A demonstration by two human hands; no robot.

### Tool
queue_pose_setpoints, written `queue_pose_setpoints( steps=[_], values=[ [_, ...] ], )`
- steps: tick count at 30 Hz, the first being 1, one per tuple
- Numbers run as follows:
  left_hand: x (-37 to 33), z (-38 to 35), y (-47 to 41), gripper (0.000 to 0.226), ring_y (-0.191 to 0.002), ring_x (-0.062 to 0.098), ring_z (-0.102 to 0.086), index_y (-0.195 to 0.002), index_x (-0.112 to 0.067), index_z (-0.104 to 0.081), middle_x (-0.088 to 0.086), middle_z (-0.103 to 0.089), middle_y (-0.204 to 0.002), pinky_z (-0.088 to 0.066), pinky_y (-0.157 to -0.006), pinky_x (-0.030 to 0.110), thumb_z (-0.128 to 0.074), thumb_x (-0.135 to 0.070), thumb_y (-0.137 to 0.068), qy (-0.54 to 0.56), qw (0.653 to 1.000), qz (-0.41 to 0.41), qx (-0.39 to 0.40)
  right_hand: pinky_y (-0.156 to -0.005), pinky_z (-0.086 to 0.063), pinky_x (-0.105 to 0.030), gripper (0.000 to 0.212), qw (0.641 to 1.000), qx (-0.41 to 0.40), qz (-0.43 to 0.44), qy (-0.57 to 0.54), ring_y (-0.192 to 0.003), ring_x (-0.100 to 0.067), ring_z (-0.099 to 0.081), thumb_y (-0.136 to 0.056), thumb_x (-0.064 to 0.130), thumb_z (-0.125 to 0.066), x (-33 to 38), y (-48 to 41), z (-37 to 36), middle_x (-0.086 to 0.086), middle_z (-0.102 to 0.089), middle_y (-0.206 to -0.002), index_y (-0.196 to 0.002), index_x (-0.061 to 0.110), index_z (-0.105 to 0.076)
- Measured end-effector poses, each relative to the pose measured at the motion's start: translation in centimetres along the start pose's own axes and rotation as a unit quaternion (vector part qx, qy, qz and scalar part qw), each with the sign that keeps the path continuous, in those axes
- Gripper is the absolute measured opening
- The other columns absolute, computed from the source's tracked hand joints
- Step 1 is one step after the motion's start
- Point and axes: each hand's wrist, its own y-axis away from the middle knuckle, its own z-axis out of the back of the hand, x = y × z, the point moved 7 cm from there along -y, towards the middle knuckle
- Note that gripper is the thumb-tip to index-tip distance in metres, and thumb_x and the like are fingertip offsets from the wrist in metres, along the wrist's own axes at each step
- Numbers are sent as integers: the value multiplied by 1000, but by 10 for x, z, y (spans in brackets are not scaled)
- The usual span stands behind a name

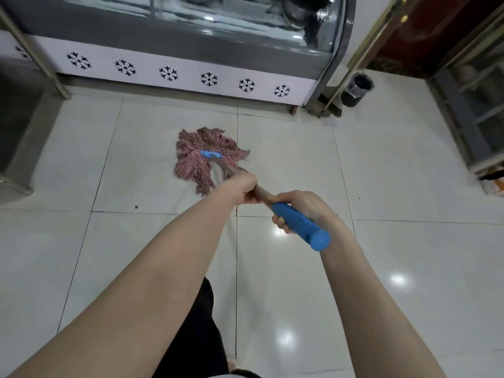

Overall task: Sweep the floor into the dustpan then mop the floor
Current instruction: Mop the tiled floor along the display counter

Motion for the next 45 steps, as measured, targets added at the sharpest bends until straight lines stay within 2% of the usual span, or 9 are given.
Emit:
queue_pose_setpoints(
  steps=[2, 4, 7, 9, 29, 34, 38, 42, 45],
  values=[
    [-32, 27, -20, 37, -87, 24, -64, -134, 6, -38, 14, -57, -88, -55, -62, 31, -31, 0, -98, 3, 1000, 4, -10, -33, -39, -16, 15, 1000, 7, -11, 0, -29, -14, -47, -92, 10, -59, 38, -21, -16, -13, -51, -62, -91, -3, -52],
    [-68, 59, -39, 39, -102, 27, -64, -136, 5, -37, 20, -61, -110, -54, -63, 30, -31, -2, -98, -4, 1000, 9, -26, -32, -39, -16, 15, 1000, 16, -16, 0, -28, -14, -47, -92, 10, -58, 80, -45, -37, -13, -50, -63, -88, -2, -51],
    [-108, 97, -65, 40, -73, 19, -63, -137, 4, -37, 15, -60, -94, -54, -51, 29, -33, -2, -97, -5, 999, 5, -41, -32, -39, -16, 14, 1000, 20, -8, -10, -28, -14, -47, -91, 8, -58, 129, -71, -63, -13, -50, -63, -89, -3, -50],
    [-135, 123, -86, 39, -66, 18, -60, -136, 3, -37, 11, -56, -81, -54, -44, 27, -34, -2, -98, -6, 999, 10, -47, -33, -40, -16, 15, 1000, 21, -1, -8, -28, -15, -48, -90, 7, -59, 161, -93, -80, -14, -51, -62, -95, -4, -51],
    [-314, 258, -250, 35, -66, 16, -56, -132, 0, -40, 8, -52, -79, -47, -34, 22, -36, -3, -97, 13, 990, 8, -142, -35, -42, -19, 18, 997, 65, 8, 42, -31, -18, -50, -88, 10, -62, 368, -269, -146, -16, -55, -57, -92, -5, -53],
    [-351, 239, -291, 32, -70, 18, -57, -129, 4, -40, 10, -54, -85, -50, -49, 29, -35, -5, -98, 1, 992, 25, -127, -36, -40, -18, 17, 996, 52, -10, 75, -34, -15, -51, -87, 16, -62, 406, -304, -109, -13, -57, -58, -90, 0, -58],
    [-364, 203, -312, 32, -71, 21, -60, -128, 5, -37, 17, -55, -101, -51, -41, 28, -34, -3, -97, -8, 993, 20, -115, -38, -40, -19, 24, 995, 43, -25, 84, -37, -13, -52, -88, 25, -63, 414, -309, -65, -9, -58, -58, -91, 2, -59],
    [-373, 147, -314, 33, -67, 20, -60, -130, 5, -35, 13, -54, -87, -50, -38, 25, -38, -7, -99, -6, 997, 21, -71, -36, -40, -18, 22, 998, 3, -37, 42, -35, -13, -50, -89, 22, -63, 414, -290, -16, -10, -58, -54, -86, 1, -58],
    [-372, 90, -309, 36, -67, 20, -60, -133, 4, -34, 14, -56, -93, -51, -38, 25, -39, -10, -100, -29, 999, 24, -18, -35, -39, -17, 20, 998, -44, -34, -5, -33, -13, -48, -89, 18, -62, 400, -262, 19, -11, -56, -52, -84, 0, -57]
  ],
)
